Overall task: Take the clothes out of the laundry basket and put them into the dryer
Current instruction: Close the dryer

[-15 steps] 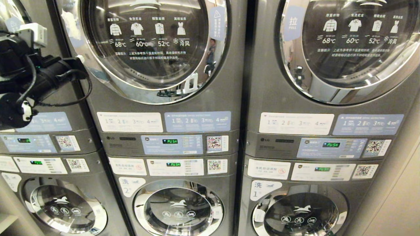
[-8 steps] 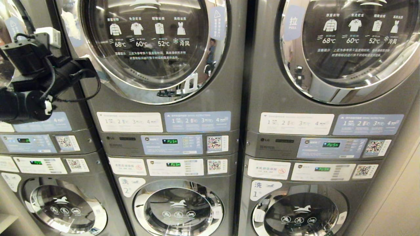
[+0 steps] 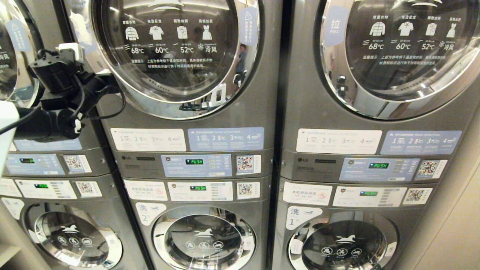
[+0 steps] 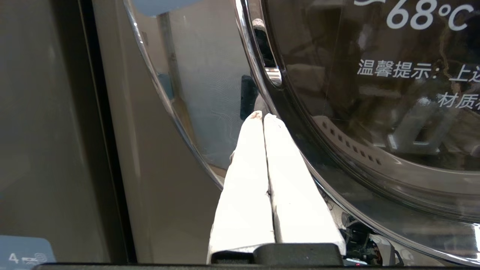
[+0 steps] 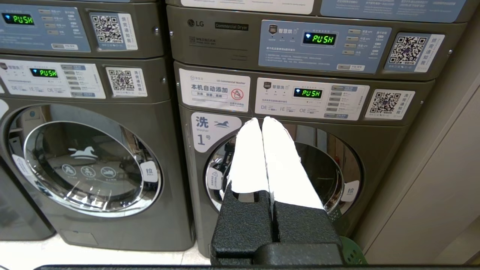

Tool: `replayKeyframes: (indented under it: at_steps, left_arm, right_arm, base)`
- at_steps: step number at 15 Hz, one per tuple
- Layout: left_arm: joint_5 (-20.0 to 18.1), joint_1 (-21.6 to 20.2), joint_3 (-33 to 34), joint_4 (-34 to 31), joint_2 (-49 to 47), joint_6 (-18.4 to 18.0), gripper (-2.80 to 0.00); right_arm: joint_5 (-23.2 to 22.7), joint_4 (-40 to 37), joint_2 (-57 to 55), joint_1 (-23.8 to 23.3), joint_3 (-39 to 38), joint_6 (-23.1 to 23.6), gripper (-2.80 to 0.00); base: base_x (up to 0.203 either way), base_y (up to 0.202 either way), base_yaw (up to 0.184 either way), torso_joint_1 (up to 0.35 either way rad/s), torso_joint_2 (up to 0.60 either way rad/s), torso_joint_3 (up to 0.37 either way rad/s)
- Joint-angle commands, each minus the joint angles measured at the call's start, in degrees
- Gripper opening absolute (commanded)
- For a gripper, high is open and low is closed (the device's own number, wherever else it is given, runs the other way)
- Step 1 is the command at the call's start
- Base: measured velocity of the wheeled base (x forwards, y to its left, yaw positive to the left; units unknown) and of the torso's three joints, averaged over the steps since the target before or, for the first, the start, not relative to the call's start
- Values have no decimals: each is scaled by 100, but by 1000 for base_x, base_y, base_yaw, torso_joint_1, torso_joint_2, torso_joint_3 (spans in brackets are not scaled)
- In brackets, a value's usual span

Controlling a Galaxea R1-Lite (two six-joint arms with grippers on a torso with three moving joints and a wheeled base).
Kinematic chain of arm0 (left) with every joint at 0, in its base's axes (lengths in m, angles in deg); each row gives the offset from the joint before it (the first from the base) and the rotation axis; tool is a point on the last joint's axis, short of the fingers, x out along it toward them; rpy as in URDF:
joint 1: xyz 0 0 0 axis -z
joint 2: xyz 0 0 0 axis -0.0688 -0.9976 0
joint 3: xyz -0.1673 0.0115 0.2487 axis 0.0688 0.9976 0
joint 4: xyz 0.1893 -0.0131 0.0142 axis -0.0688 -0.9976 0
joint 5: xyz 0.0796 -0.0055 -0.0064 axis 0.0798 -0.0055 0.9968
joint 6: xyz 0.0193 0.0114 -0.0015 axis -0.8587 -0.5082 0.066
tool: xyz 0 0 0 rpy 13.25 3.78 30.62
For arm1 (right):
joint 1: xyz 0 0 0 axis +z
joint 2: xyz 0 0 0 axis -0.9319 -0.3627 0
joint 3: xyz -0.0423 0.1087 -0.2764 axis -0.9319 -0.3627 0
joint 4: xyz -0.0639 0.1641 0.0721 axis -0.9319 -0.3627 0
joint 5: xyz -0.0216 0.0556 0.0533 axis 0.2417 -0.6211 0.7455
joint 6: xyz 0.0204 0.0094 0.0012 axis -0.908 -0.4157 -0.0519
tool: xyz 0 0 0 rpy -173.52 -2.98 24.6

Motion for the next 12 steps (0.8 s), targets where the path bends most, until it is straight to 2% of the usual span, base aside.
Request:
replayKeyframes:
  at_steps: [1,6,8,11,12]
  left_arm:
    - [-21,2,-38,51,-78,10,-280]
    - [-59,9,-866,-35,-799,19,-280]
    - [-372,10,-1025,-182,-1002,19,-280]
    - [-510,10,-1026,-191,-1172,25,-280]
    - [-662,13,-1026,-189,-1199,23,-280]
  right_arm:
    - [-2,-2,9,-1,4,5,-280]
    - [-7,-2,9,-1,-1,-4,-280]
    - [2,-2,9,-1,-1,-4,-280]
    - [2,-2,9,-1,-1,-4,-280]
    - [2,-2,9,-1,-1,-4,-280]
  base:
    - [0,0,0,0,0,0]
    - [0,0,0,0,0,0]
    - [0,0,0,0,0,0]
    - [0,0,0,0,0,0]
    - [0,0,0,0,0,0]
